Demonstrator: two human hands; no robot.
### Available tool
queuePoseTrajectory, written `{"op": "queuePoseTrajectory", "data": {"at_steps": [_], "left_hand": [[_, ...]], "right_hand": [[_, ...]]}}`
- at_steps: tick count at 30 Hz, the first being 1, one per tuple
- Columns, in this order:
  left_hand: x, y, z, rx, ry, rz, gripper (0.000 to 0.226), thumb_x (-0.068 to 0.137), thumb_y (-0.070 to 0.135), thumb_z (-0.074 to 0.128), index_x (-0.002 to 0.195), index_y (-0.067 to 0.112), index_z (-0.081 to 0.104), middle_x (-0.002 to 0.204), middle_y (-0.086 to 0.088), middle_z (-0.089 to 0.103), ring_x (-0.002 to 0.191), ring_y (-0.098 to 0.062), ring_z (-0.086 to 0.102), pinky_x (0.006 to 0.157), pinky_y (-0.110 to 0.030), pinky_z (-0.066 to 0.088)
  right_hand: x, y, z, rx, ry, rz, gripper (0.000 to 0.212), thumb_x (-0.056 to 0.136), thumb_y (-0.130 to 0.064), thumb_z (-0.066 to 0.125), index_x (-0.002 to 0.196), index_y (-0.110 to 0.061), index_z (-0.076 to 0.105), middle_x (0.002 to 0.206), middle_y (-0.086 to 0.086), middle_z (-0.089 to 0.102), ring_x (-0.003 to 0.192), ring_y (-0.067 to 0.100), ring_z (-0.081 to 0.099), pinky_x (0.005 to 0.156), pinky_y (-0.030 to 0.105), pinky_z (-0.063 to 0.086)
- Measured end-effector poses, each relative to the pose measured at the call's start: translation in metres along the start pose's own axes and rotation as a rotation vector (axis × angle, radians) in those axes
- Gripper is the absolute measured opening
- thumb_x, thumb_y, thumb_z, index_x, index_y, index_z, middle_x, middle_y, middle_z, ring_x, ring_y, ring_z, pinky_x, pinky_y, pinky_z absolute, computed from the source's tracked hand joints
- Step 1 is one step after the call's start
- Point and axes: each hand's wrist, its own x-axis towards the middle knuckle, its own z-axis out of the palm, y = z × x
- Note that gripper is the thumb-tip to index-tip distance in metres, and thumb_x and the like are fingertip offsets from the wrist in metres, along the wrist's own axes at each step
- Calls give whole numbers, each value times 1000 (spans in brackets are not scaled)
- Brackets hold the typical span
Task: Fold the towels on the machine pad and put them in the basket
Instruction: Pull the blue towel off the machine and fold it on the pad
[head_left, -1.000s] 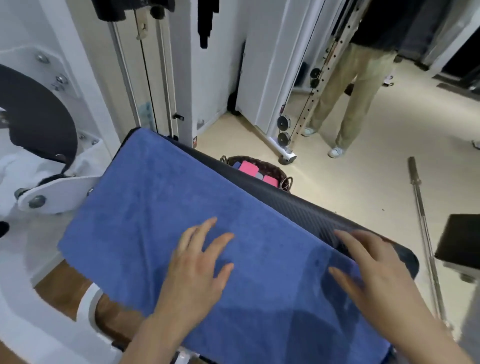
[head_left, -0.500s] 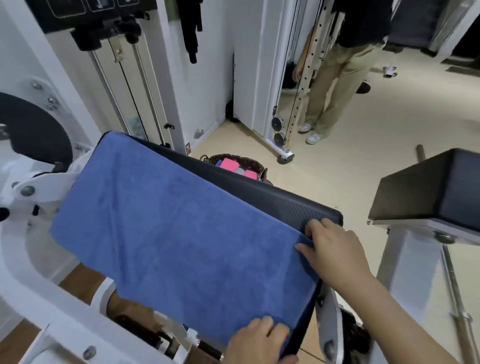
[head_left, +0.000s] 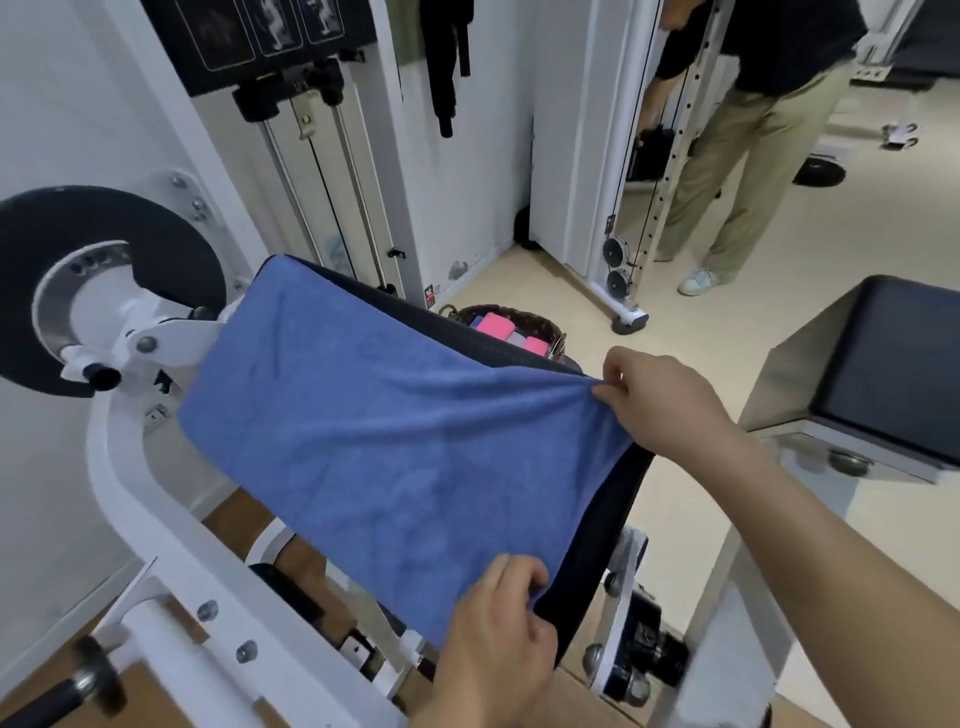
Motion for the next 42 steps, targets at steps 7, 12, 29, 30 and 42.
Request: {"op": "queuePoseTrajectory", "data": {"at_steps": [7, 12, 29, 30, 42], "left_hand": [[3, 15, 7, -12, -53, -23, 46, 80, 13, 47, 121, 34, 42, 100, 23, 37, 94, -8, 50, 75, -16, 33], [-12, 2, 17, -29, -14, -94, 34, 82, 25, 57, 114, 38, 58, 77, 25, 50, 70, 5, 52, 67, -4, 34], [-3, -32, -38, -543, -65, -308, 20, 95, 13, 58, 96, 31, 66, 72, 13, 63, 70, 1, 59, 70, -13, 46], [-2, -37, -46, -578, -49, -328, 18, 90, 11, 65, 98, 28, 68, 66, 10, 59, 64, 0, 56, 67, -12, 45], [23, -139, -164, -653, -25, -309, 24, 80, 5, 76, 84, 28, 78, 81, -7, 76, 75, -12, 68, 72, -22, 52]], "right_hand": [[5, 12, 3, -113, 51, 21, 17, 98, -31, 44, 96, -14, 46, 86, 9, 59, 78, 34, 55, 65, 37, 44], [6, 16, 8, -162, 67, -5, 11, 96, -26, 47, 96, -15, 46, 84, 7, 54, 76, 33, 53, 59, 35, 40], [-13, -5, -10, -448, -316, -588, 42, 85, -7, 43, 114, -37, 51, 117, -14, 50, 108, 9, 50, 73, 30, 34], [-8, -9, -12, -417, -324, -545, 39, 86, -7, 43, 110, -36, 54, 113, -14, 55, 104, 11, 54, 73, 31, 37], [65, -122, -22, 422, -189, -104, 22, 91, -2, 53, 87, -15, 70, 92, 8, 63, 71, 26, 65, 56, 33, 60]]}}
